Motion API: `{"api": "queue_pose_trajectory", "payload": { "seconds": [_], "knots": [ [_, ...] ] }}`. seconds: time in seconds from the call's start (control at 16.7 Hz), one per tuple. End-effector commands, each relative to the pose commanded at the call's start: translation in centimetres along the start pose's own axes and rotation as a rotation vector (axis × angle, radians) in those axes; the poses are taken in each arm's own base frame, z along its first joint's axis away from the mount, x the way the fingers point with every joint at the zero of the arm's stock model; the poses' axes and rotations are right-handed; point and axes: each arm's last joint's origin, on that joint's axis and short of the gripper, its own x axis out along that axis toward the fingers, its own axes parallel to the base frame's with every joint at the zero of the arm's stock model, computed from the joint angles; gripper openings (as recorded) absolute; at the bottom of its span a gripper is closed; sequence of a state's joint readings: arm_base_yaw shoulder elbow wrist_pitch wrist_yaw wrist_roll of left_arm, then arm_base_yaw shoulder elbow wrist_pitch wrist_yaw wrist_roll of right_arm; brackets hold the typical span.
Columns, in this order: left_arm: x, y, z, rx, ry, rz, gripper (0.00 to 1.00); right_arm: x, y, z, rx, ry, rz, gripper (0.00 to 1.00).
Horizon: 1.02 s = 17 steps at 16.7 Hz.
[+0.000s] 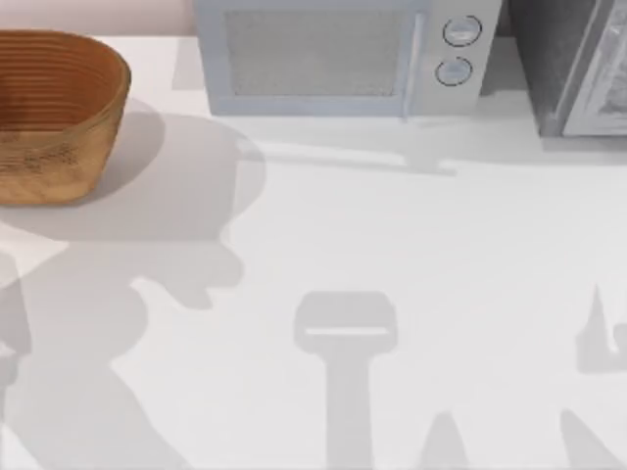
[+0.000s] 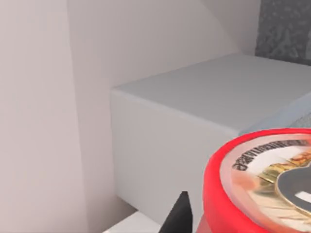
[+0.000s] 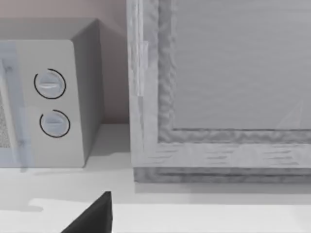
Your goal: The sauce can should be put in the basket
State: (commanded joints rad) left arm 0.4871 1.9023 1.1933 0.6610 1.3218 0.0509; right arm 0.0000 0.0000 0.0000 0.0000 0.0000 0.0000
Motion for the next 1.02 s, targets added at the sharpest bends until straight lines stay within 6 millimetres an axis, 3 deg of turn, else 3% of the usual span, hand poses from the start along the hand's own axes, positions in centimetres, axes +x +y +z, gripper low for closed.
{"api": "queue_pose_trajectory", "payload": {
  "seconds": [0.54, 0.78, 1.02],
  "knots": [
    [5.6, 0.0, -2.2, -0.002, 0.000, 0.002, 0.00, 0.0, 0.0, 0.0, 0.000, 0.000, 0.000, 1.00],
    [5.8, 0.1, -2.2, -0.001, 0.000, 0.003, 0.00, 0.0, 0.0, 0.0, 0.000, 0.000, 0.000, 1.00],
    [5.8, 0.1, -2.2, -0.001, 0.000, 0.003, 0.30, 0.0, 0.0, 0.0, 0.000, 0.000, 0.000, 1.00]
  ]
}}
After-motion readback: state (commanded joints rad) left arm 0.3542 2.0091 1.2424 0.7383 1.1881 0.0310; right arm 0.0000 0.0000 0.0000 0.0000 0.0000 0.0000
